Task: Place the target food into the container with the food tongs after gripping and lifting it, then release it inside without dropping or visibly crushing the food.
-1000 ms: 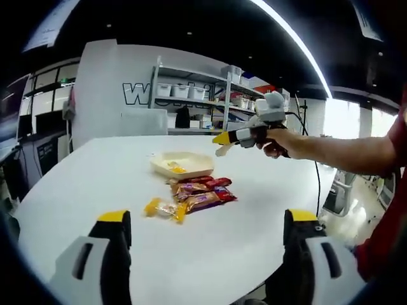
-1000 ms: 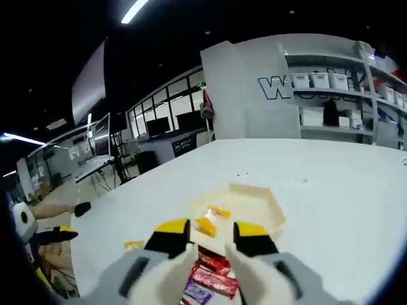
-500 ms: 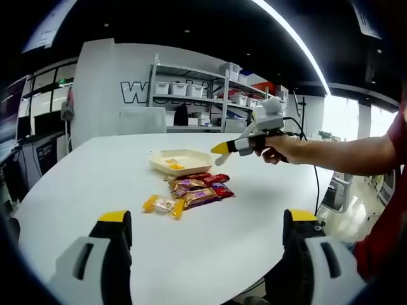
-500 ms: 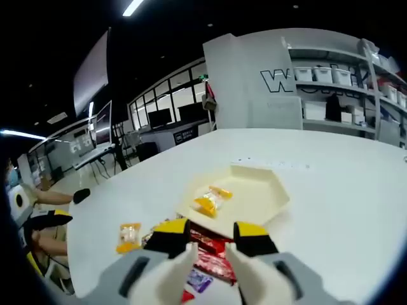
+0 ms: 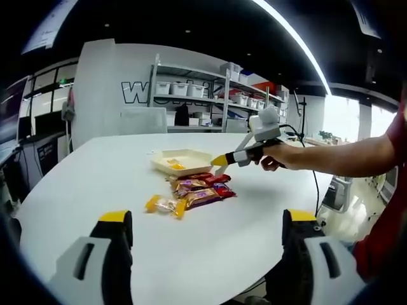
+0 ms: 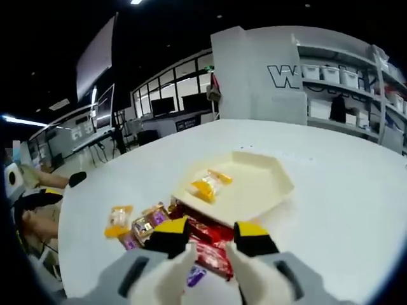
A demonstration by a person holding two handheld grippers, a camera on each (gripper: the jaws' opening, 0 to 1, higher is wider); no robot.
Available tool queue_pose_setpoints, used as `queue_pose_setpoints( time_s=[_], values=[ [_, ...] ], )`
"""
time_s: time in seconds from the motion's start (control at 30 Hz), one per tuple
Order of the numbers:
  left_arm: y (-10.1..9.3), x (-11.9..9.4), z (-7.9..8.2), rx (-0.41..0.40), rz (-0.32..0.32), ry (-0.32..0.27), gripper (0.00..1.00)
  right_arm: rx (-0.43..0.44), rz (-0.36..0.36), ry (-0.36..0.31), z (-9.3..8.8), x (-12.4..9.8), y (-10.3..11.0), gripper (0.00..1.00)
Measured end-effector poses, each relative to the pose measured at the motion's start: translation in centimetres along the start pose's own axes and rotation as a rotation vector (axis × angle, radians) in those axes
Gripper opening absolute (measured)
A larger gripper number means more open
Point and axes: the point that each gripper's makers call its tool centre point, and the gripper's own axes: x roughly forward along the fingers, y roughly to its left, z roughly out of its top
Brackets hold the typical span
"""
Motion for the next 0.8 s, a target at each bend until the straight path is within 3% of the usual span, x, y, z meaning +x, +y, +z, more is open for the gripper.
queue_pose_setpoints(
  time_s=[0.47, 0.67, 0.8],
  values=[
    [-0.7, 0.7, -0.3, 0.006, -0.025, 0.009, 0.94, 0.194, 0.017, -0.003, -1.4, -3.2, -0.6, 0.22],
    [-1.2, 0.9, -0.6, 0.004, -0.038, 0.021, 0.93, 0.188, 0.047, 0.002, -2.0, -4.5, 0.3, 0.22],
    [-1.5, 1.0, -0.5, 0.01, -0.043, 0.021, 0.93, 0.129, 0.045, -0.033, -0.8, -4.3, 0.4, 0.22]
  ],
)
